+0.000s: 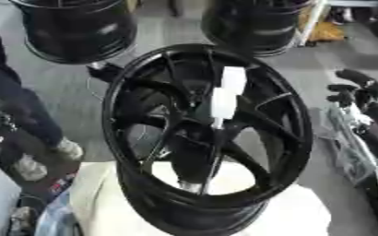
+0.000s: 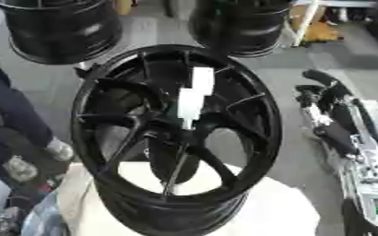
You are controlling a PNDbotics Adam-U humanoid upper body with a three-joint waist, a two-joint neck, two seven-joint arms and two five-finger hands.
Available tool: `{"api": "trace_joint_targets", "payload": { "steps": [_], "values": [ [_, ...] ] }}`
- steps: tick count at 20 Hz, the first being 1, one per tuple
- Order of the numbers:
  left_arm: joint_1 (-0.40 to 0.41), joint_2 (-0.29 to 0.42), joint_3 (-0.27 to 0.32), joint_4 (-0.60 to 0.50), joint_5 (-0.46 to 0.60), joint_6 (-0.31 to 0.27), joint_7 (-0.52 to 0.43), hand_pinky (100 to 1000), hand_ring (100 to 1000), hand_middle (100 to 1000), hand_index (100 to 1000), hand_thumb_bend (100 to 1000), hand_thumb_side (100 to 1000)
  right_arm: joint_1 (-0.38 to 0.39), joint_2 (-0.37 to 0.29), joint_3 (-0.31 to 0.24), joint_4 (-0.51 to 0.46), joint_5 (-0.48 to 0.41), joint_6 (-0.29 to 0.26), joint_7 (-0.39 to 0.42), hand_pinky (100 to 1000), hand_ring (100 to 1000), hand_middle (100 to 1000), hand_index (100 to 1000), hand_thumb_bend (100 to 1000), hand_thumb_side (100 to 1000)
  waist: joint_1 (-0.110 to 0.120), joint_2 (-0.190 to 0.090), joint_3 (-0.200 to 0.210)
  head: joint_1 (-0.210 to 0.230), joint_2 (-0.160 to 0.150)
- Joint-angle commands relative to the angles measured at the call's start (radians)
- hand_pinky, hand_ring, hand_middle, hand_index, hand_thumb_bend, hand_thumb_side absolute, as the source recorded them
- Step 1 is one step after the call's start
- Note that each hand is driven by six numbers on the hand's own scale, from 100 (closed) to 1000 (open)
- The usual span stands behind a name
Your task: Pull the pin out of the wheel hub.
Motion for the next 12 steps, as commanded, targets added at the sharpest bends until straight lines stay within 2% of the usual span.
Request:
{"api": "trace_joint_targets", "payload": {
  "steps": [1, 5, 12],
  "values": [
    [-0.008, 0.006, 0.006, -0.024, 0.004, 0.002, -0.002, 724, 567, 573, 662, 100, 822, -0.019, -0.024, -0.005, -0.024, 0.004, 0.000, 0.000, 728, 778, 842, 870, 186, 451, 0.003, -0.013, 0.001, 0.003, -0.002],
    [-0.005, 0.004, 0.006, -0.023, 0.001, 0.005, -0.003, 724, 567, 573, 662, 100, 822, -0.048, -0.066, 0.005, -0.018, 0.006, -0.006, 0.008, 730, 780, 842, 872, 188, 452, 0.003, -0.014, 0.003, -0.002, -0.002],
    [0.002, 0.008, 0.002, -0.020, -0.001, 0.009, -0.009, 724, 569, 574, 663, 100, 823, -0.228, -0.260, 0.071, 0.007, 0.013, -0.051, 0.043, 754, 794, 847, 890, 221, 445, -0.005, -0.028, 0.011, 0.000, -0.002]
  ]
}}
